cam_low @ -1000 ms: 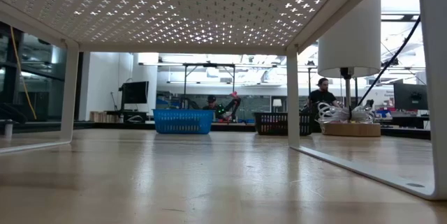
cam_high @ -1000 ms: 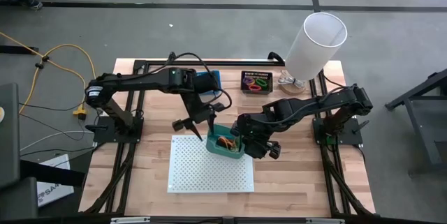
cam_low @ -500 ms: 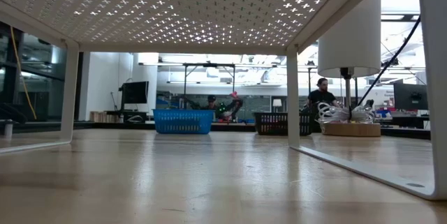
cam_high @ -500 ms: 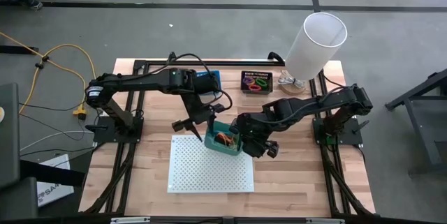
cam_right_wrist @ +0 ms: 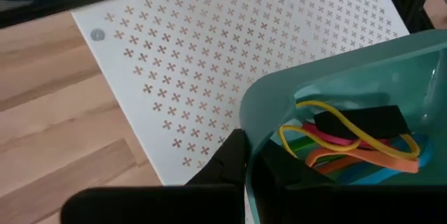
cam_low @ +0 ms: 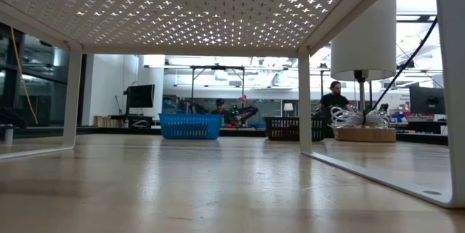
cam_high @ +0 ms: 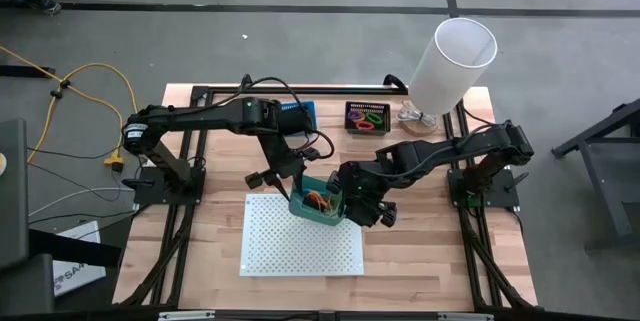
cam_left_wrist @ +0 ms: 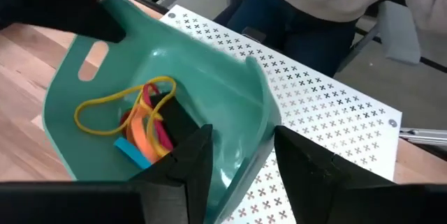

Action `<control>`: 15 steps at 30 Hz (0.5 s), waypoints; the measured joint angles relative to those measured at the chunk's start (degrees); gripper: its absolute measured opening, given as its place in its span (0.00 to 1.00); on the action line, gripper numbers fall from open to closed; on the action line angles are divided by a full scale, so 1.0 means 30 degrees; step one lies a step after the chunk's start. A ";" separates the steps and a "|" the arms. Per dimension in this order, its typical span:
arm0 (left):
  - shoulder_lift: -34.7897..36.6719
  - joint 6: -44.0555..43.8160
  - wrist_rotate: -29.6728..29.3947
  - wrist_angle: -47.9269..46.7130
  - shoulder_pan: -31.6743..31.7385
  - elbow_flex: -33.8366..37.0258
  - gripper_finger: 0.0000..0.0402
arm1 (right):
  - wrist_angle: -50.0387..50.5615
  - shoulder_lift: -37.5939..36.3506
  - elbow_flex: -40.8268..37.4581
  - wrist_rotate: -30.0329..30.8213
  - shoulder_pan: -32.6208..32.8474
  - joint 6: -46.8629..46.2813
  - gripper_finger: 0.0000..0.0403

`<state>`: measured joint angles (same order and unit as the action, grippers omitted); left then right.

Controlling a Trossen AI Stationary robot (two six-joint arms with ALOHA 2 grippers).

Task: Pick & Place Office Desk Supplies
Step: Put the green bin on the shelf

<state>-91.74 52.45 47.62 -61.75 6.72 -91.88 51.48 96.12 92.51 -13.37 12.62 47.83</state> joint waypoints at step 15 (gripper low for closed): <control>0.0000 0.1847 -0.0130 -0.0445 -0.0040 0.0007 0.29 | -0.0189 0.0000 0.0000 -0.1238 0.0044 0.0221 0.01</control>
<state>-91.74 57.99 47.23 -63.09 6.60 -91.85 50.91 96.12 92.51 -17.08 12.75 48.50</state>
